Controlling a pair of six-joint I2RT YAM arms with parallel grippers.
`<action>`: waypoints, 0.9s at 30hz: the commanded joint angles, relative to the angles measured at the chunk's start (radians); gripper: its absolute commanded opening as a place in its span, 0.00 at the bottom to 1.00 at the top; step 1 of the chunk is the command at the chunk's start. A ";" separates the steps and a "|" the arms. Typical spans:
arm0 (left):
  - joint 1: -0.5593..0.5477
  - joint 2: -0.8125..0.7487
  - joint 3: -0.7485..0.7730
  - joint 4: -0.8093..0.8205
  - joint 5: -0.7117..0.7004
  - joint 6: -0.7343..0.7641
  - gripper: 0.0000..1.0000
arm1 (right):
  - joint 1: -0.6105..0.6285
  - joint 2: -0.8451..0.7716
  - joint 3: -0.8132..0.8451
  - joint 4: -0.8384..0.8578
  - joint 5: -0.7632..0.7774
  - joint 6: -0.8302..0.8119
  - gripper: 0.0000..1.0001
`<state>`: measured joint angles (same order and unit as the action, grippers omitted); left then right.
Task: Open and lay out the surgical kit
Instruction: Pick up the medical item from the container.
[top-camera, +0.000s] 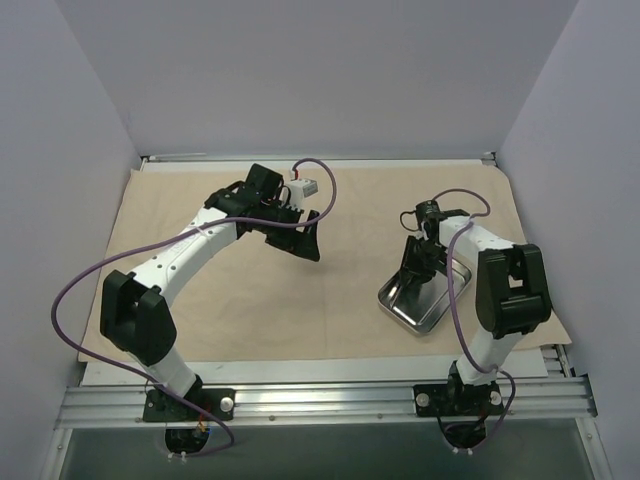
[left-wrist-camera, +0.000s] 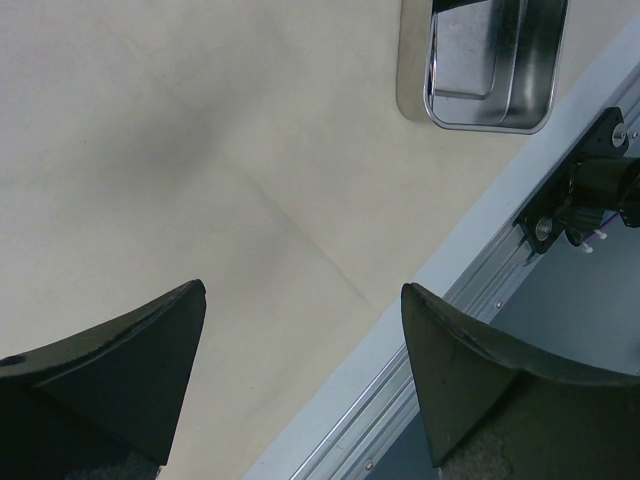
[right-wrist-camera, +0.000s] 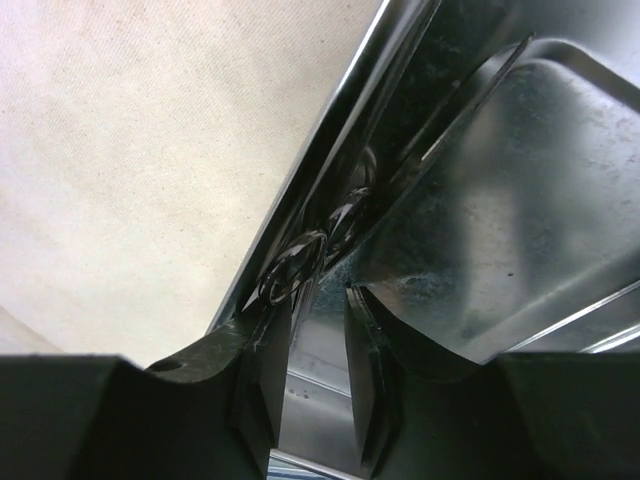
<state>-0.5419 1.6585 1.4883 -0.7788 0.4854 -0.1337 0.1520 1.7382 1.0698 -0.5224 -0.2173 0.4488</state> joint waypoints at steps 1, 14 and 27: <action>0.008 -0.048 -0.003 -0.002 0.027 0.016 0.88 | 0.008 0.009 0.002 0.007 -0.004 0.027 0.28; 0.010 -0.046 0.009 -0.004 0.024 0.000 0.88 | 0.006 -0.026 -0.077 0.015 0.012 0.015 0.10; 0.010 -0.043 0.046 0.000 0.002 -0.044 0.88 | -0.006 -0.209 0.088 -0.220 0.065 -0.070 0.00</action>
<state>-0.5354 1.6569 1.4834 -0.7830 0.4831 -0.1589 0.1513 1.5902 1.1072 -0.6334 -0.1860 0.4133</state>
